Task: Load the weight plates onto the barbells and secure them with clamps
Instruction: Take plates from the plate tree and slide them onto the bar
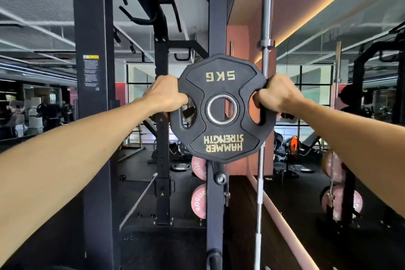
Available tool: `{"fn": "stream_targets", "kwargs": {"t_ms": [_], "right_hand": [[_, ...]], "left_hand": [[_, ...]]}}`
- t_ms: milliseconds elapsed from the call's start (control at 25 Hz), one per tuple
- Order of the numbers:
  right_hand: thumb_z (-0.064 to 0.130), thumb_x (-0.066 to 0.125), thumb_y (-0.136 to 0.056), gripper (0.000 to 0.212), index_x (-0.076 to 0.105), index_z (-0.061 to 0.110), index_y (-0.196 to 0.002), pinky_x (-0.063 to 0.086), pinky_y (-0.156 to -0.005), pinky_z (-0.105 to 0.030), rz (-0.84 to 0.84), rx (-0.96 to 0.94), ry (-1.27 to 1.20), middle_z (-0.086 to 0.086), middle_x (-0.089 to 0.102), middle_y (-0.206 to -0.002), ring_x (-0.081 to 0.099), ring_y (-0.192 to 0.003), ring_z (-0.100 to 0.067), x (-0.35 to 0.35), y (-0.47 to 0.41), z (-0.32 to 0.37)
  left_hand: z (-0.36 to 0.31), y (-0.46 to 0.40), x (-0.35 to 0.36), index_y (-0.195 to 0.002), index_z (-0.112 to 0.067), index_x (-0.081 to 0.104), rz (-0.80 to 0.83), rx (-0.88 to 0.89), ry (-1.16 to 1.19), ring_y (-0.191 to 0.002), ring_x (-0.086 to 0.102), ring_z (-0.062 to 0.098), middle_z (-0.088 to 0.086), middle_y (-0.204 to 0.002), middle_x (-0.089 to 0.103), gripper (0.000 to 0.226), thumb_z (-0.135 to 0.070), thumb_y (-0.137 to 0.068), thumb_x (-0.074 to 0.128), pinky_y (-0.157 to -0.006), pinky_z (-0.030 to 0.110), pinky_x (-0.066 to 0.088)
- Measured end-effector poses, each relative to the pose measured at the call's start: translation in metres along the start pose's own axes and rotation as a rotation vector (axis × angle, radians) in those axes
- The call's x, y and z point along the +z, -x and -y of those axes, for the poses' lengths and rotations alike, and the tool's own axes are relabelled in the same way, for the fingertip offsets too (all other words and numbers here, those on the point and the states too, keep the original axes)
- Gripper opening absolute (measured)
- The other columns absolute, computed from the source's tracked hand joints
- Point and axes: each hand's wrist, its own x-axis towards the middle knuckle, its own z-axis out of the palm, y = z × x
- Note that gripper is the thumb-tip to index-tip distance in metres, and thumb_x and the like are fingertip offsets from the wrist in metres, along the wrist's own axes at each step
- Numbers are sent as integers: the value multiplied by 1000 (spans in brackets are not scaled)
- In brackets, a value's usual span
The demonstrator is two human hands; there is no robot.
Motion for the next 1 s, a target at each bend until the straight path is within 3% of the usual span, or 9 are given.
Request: {"fn": "stream_targets", "kwargs": {"t_ms": [240,400,520,640,760,1000], "right_hand": [[27,63,-54,24,68,10,-71,51,-61,-30,-116,-33,14,-12,64,-74,62,-70,-33,-26,-57,13],[21,66,-61,12,66,9,-60,54,-61,-33,-146,-52,7,-9,62,-65,64,-67,-32,-32,-87,22],[20,69,-58,14,67,7,-56,55,-60,-33,-161,-45,-1,-11,64,-63,66,-63,-32,-34,-106,24],[19,68,-56,15,68,4,-59,52,-53,-29,-154,-35,-13,-14,67,-63,67,-56,-32,-35,-127,22],[18,68,-56,14,68,4,-58,49,-49,-27,-149,-33,-20,-14,66,-59,67,-49,-32,-24,-144,14],[22,61,-57,20,69,4,-61,57,-57,-34,-159,-63,-61,-13,67,-61,67,-60,-32,26,-199,-10]], "left_hand": [[-19,-58,-27,-80,0,65,-95,67,-7,-74,66,34,14,-82,67,20,-17,-70,65,-63,48,61],[-24,-92,-38,-69,-2,57,-128,89,-34,-61,54,29,10,-68,57,15,-15,-71,65,-54,34,49],[-27,-112,-40,-62,-8,53,-133,100,-19,-63,59,32,9,-67,57,15,-19,-66,62,-56,32,50],[-30,-131,-35,-69,-4,60,-125,108,28,-73,67,38,15,-75,64,18,-21,-63,59,-62,47,61],[-25,-151,-20,-79,3,63,-106,92,51,-77,70,41,20,-81,67,34,-23,-58,57,-63,55,61],[-1,-198,21,-75,-6,63,-135,53,14,-73,66,35,14,-82,65,29,-28,-58,59,-67,46,61]]}}
